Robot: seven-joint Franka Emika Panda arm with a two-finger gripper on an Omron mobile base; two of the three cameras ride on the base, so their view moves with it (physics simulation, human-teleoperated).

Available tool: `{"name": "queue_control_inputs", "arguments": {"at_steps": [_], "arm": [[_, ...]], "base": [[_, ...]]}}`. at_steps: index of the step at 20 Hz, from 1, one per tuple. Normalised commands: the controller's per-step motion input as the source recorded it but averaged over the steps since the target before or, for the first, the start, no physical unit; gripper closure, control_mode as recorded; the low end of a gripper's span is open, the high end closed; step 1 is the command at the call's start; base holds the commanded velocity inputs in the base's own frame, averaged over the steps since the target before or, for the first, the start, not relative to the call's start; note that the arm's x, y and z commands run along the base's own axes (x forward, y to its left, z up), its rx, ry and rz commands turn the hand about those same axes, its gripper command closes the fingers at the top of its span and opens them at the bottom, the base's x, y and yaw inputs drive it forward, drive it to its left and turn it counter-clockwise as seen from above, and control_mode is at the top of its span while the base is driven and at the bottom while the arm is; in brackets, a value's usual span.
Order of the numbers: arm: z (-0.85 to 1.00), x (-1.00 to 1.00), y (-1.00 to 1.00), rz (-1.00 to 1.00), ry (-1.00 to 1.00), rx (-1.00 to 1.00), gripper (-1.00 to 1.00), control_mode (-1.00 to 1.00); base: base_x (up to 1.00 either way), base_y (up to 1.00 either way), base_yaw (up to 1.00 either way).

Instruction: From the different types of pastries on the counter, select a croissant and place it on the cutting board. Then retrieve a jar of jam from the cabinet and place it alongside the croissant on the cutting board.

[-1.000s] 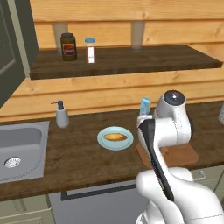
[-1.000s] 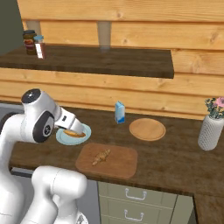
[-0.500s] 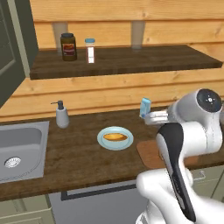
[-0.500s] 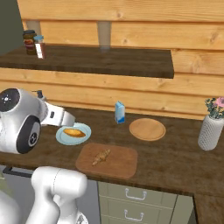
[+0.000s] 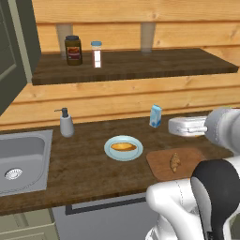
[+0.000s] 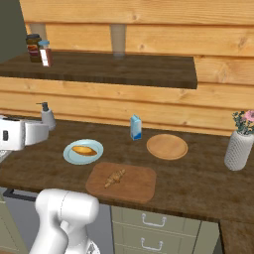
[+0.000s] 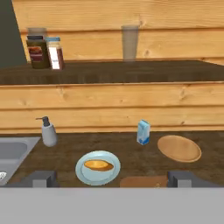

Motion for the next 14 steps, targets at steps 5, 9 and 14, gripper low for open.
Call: {"name": "queue_control_inputs", "arguments": {"at_steps": [5,9,14], "arm": [[-0.33,-1.00,0.02,0.00,-0.68,0.02,-1.00,-1.00],[-0.28,-1.00,0.00,0.01,-0.59,0.01,-1.00,-1.00],[-0.03,-0.36,0.00,0.00,-0.21,0.00,-1.00,-1.00]], "base": [[0.00,0.00,0.00],[0.00,0.00,0.00],[0.00,0.00,0.00]]}}
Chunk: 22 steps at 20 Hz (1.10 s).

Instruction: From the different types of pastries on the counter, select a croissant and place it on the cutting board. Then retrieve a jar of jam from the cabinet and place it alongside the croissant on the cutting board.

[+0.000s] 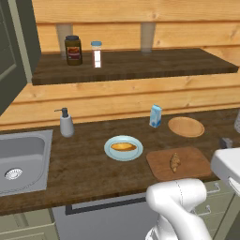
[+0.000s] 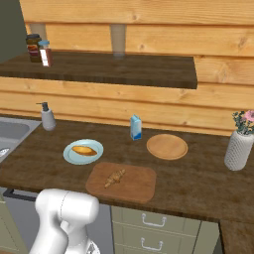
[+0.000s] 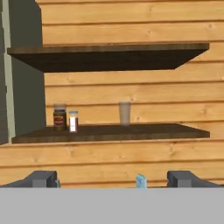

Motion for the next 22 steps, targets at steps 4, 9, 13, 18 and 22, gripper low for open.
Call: {"name": "queue_control_inputs", "arguments": {"at_steps": [4,9,13,18,22], "arm": [[0.00,-0.17,0.00,0.00,0.00,0.00,-1.00,-1.00],[0.00,-0.26,0.00,0.00,-0.01,0.00,-1.00,1.00],[0.00,0.00,0.00,0.00,0.00,0.00,-1.00,1.00],[0.00,0.00,0.00,0.00,0.00,0.00,-1.00,1.00],[0.00,0.00,0.00,0.00,0.00,0.00,-1.00,1.00]], "base": [[0.00,0.00,0.00],[-0.01,0.00,0.00],[-0.41,0.02,0.00],[-0.94,0.36,0.00],[-0.89,0.63,0.00]]}}
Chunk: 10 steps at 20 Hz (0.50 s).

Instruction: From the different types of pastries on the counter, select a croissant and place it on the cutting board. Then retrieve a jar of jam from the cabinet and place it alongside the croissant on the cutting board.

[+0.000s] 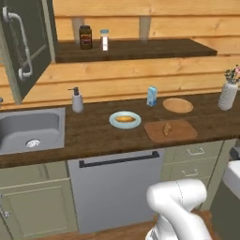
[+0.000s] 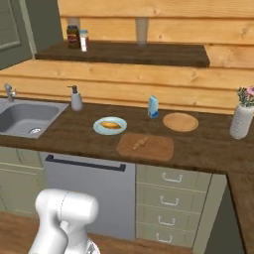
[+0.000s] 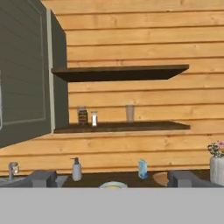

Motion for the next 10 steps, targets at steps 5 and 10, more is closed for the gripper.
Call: {"name": "queue_control_inputs", "arguments": {"at_steps": [5,10], "arm": [[0.00,0.00,0.00,0.00,0.00,0.00,-1.00,1.00],[0.00,0.00,0.00,0.00,0.00,0.00,-1.00,1.00]], "base": [[-0.56,0.98,0.00],[-0.22,1.00,0.00]]}}
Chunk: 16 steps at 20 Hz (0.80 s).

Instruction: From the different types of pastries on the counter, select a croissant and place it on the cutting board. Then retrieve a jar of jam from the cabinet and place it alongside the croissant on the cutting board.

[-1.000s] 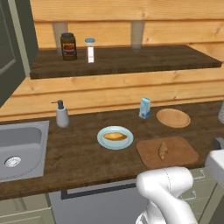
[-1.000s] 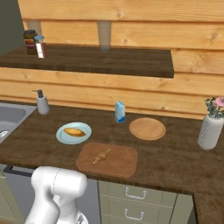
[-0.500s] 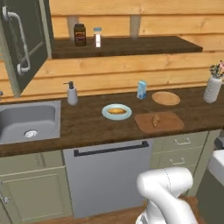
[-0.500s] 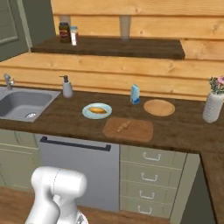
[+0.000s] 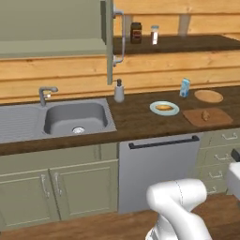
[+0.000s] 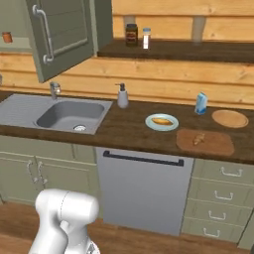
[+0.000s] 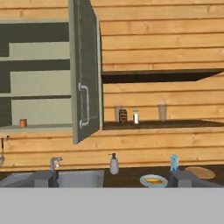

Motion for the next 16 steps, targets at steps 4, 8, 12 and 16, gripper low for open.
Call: {"name": "queue_control_inputs", "arguments": {"at_steps": [4,8,12,16], "arm": [[0.00,0.00,0.00,0.00,0.00,0.00,-1.00,1.00],[0.00,0.00,0.00,0.00,0.00,0.00,-1.00,1.00],[0.00,0.00,0.00,0.00,0.00,0.00,-1.00,1.00],[0.00,0.00,0.00,0.00,0.00,0.00,-1.00,1.00]], "base": [[0.00,1.00,0.00],[-0.02,1.00,0.00],[0.00,0.79,0.00],[0.05,0.00,0.00]]}}
